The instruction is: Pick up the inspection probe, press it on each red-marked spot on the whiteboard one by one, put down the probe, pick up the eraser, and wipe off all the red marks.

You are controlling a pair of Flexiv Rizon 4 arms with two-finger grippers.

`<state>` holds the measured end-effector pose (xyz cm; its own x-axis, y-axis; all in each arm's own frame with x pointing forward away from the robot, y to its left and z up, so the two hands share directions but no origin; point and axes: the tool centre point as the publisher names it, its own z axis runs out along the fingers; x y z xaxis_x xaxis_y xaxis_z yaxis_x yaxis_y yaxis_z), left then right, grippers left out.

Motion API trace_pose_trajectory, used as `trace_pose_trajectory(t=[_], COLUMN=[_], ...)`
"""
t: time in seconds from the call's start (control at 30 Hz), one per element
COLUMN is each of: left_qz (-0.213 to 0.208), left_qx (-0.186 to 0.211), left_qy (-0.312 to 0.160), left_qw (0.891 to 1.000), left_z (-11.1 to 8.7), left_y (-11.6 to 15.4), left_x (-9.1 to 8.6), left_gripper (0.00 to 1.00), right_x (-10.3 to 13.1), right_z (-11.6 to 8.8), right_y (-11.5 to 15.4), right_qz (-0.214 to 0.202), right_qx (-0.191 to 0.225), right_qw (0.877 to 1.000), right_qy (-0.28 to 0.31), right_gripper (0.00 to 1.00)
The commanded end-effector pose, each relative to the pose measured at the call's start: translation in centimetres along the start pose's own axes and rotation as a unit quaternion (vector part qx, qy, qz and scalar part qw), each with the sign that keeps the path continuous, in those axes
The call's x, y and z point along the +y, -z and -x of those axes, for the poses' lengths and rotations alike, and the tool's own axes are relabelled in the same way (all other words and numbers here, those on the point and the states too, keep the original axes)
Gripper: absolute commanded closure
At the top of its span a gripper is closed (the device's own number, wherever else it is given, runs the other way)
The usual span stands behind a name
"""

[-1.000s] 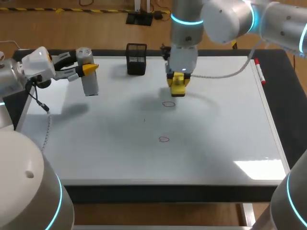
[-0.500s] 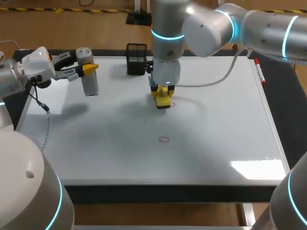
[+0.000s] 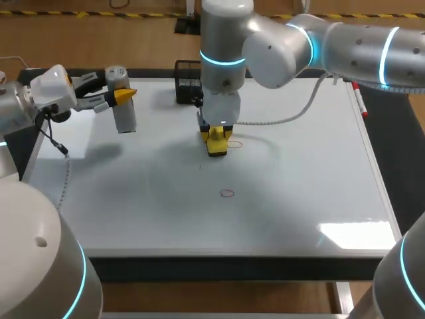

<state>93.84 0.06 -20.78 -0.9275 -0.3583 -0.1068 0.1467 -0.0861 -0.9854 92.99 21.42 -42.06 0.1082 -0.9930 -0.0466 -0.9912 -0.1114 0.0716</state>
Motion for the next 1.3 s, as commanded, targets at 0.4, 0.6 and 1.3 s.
trace_pose_trajectory(t=[0.4, 0.6, 1.3], left_qz=[0.0, 0.0, 0.0], left_qx=[0.0, 0.0, 0.0], left_qy=[0.0, 0.0, 0.0], left_qw=[1.0, 1.0, 1.0], left_z=[0.0, 0.0, 0.0], left_y=[0.0, 0.0, 0.0], left_x=[-0.1, -0.1, -0.1], left_gripper=[1.0, 1.0, 1.0], right_x=[0.3, 0.4, 0.3], right_z=[-1.4, -2.8, -9.0], right_y=[-0.5, -0.7, -0.3], right_qz=[0.001, 0.001, -0.014], right_qx=[0.017, 0.024, 0.046], right_qw=[1.0, 1.0, 0.995], right_qy=[-0.005, -0.016, -0.082], right_gripper=[1.0, 1.0, 1.0])
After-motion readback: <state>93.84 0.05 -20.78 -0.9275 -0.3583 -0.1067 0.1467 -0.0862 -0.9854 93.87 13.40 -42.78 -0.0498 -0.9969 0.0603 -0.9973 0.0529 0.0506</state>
